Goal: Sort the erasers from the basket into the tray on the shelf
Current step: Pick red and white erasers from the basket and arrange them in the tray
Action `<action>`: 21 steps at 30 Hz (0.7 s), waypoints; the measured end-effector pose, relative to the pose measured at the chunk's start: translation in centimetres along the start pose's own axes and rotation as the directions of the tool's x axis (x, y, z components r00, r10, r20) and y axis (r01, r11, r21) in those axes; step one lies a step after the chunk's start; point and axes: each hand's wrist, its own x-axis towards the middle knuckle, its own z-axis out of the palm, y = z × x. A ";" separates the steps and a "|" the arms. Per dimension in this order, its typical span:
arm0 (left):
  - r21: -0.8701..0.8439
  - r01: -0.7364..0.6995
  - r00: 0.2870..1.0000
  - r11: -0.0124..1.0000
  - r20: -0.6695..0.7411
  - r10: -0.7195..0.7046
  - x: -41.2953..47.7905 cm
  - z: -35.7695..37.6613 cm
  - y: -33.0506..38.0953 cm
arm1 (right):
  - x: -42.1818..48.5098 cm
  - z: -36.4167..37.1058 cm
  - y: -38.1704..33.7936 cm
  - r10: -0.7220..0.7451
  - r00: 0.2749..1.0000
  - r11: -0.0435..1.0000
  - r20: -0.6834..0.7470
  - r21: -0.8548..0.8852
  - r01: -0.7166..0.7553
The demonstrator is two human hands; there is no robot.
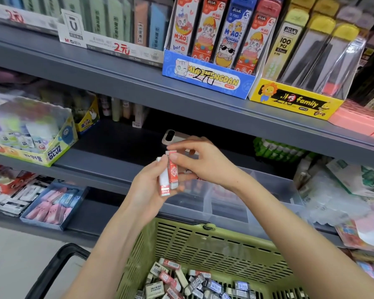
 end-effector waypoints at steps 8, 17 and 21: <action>-0.018 -0.013 0.993 1.000 -0.120 0.011 0.2 -0.2 0.1 | -1.9 -1.8 1.6 0.201 0.973 0.890 -0.115 0.437 -0.133; 0.074 -0.034 0.993 0.997 -0.107 0.042 0.2 0.5 -0.8 | -5.6 -4.7 5.3 0.426 0.891 0.876 -0.157 0.318 -0.363; 0.080 -0.018 0.991 0.997 -0.132 0.029 0.1 0.9 -0.9 | -4.3 -4.8 7.2 0.629 0.765 0.777 -0.140 0.087 -0.624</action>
